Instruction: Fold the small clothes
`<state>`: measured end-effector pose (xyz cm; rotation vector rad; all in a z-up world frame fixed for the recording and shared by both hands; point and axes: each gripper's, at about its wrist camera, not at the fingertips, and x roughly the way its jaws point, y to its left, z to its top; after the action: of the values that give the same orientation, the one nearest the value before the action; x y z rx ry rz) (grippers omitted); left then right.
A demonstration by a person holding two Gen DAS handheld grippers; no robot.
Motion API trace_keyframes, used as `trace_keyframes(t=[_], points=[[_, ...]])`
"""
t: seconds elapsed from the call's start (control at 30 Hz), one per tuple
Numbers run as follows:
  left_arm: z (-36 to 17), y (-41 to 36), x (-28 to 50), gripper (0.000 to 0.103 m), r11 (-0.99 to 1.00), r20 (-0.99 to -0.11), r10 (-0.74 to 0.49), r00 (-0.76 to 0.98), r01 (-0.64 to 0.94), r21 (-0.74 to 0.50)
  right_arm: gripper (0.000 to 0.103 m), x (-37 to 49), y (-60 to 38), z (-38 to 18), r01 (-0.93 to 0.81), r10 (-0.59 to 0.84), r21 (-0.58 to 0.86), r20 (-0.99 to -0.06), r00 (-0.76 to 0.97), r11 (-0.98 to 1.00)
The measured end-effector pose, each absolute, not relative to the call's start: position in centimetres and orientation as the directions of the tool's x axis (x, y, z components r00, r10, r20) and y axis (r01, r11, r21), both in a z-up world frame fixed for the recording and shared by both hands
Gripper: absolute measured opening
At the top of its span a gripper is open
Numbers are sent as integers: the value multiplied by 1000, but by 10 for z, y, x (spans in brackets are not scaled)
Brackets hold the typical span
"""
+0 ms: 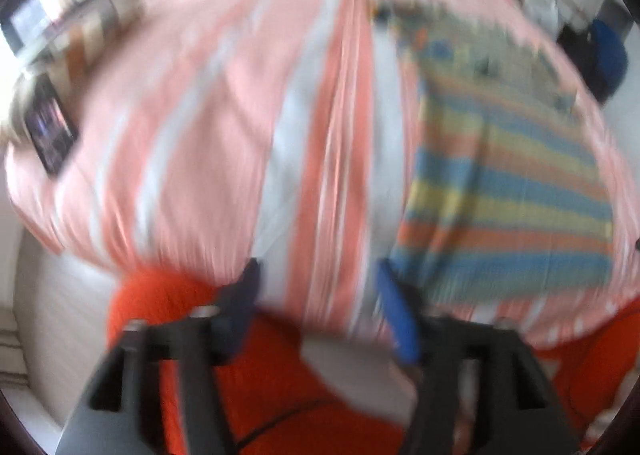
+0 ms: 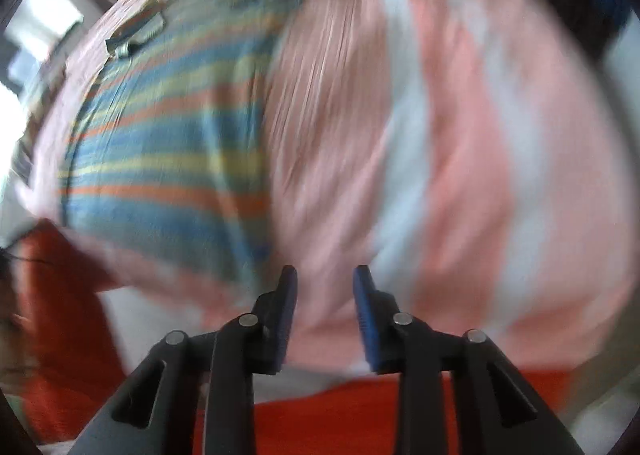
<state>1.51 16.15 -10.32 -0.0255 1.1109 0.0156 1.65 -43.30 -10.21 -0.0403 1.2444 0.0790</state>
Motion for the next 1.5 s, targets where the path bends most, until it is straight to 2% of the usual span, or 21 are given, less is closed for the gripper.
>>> trace_keyframes(t=[0.07, 0.1, 0.17, 0.23, 0.33, 0.43, 0.47, 0.5, 0.53, 0.57, 0.7, 0.8, 0.93, 1.07, 1.23, 1.37, 1.5], points=[[-87, 150, 31, 84, 999, -842, -4, 540, -32, -25, 59, 43, -423, -73, -154, 0, -76, -896, 443, 985], [-83, 143, 38, 91, 999, -809, -3, 588, -43, -34, 61, 59, -414, -61, -201, 26, -87, -865, 501, 976], [-90, 124, 45, 93, 995, -753, 43, 657, -97, -27, 61, 93, -389, -52, -302, 102, -89, -821, 562, 949], [-105, 118, 42, 93, 992, -737, 73, 672, -127, -18, 61, 132, -352, -62, -423, 160, -115, -812, 561, 899], [-132, 120, 37, 93, 987, -732, 113, 672, -159, 7, 59, 185, -308, -102, -533, 136, -192, -846, 515, 824], [-145, 126, 23, 92, 982, -767, 158, 622, -180, 57, 58, 226, -290, -138, -516, 86, -210, -866, 492, 831], [-144, 133, 23, 92, 979, -774, 164, 611, -197, 53, 58, 240, -291, -149, -492, 87, -194, -867, 491, 849], [-142, 139, 21, 92, 975, -772, 164, 614, -220, 32, 47, 247, -297, -154, -471, 95, -169, -869, 486, 866], [-140, 144, 17, 92, 971, -770, 164, 617, -238, 15, 32, 258, -305, -159, -433, 112, -119, -874, 472, 893], [-139, 149, 18, 92, 967, -772, 162, 615, -254, 0, 5, 267, -320, -159, -361, 101, -88, -875, 474, 928], [-145, 156, 19, 92, 961, -794, 153, 588, -277, -20, 5, 265, -406, -122, -115, 60, -9, -814, 578, 993], [-146, 155, 21, 92, 960, -795, 141, 590, -276, -35, 5, 244, -501, -98, 141, -114, -34, -784, 611, 989], [-150, 144, 21, 92, 965, -800, 143, 582, -261, -17, 5, 215, -582, -109, 325, -190, -4, -817, 544, 946], [-156, 136, 22, 91, 969, -809, 157, 566, -246, 16, 5, 199, -602, -137, 383, -113, 107, -853, 510, 918], [-160, 143, 21, 89, 963, -821, 171, 545, -268, 22, 4, 177, -622, -144, 463, -139, 141, -843, 519, 875], [-163, 139, 25, 88, 965, -823, 176, 540, -260, 35, 4, 174, -634, -155, 466, -105, 155, -868, 486, 871], [-161, 136, 21, 88, 970, -818, 180, 547, -236, 56, 4, 174, -653, -160, 491, -45, 240, -864, 501, 837]])
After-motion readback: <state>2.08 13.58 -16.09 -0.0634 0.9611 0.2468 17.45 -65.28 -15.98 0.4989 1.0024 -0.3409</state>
